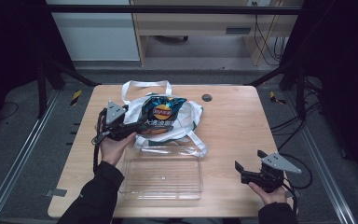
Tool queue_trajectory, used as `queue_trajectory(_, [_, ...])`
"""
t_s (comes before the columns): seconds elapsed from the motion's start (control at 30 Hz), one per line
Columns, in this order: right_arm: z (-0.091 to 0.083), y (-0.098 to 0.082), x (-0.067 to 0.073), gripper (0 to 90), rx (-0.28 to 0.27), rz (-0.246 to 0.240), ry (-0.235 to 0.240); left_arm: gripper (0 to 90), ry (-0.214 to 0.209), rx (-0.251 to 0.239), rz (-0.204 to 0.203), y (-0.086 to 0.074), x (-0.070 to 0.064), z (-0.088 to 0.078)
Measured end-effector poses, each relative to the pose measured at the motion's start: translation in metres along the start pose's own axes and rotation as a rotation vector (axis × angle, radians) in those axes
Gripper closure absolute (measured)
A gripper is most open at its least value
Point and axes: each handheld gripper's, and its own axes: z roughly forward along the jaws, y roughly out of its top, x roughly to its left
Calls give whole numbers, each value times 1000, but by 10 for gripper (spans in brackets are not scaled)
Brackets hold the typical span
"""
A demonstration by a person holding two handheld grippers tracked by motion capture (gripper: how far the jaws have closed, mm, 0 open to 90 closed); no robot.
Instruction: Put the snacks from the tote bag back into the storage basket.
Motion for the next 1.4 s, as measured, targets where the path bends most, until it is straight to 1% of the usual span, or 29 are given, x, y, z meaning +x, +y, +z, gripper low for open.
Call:
queue_trajectory(0.23, [0, 0, 0, 57, 1, -3, -1, 306, 3, 9, 8, 1, -3, 8])
queue_trajectory(0.33, [0, 0, 0, 57, 0, -2, 0, 354, 11, 12, 11, 2, -5, 11])
queue_trajectory(0.53, [0, 0, 0, 57, 0, -2, 0, 427, 4, 25, 1, 2, -5, 17])
queue_trajectory(0.73, [0, 0, 0, 57, -1, -3, 0, 490, 3, 35, 7, 4, -6, 20])
queue_trajectory(0.83, [0, 0, 0, 57, 0, -5, 0, 527, -6, 36, -6, 4, -6, 22])
queue_trajectory(0.97, [0, 0, 0, 58, 1, -6, 1, 564, -7, 47, -16, 4, -5, 25])
queue_trajectory(1.03, [0, 0, 0, 58, 1, -7, 2, 576, -3, 60, -25, 4, -5, 27])
queue_trajectory(1.2, [0, 0, 0, 58, 2, -5, 2, 634, -10, 69, -38, 3, -5, 32])
queue_trajectory(1.27, [0, 0, 0, 58, 2, -7, 3, 674, -14, 66, -46, 3, -6, 33])
queue_trajectory(1.4, [0, 0, 0, 58, 2, -7, 3, 745, -11, 65, -46, 3, -6, 34])
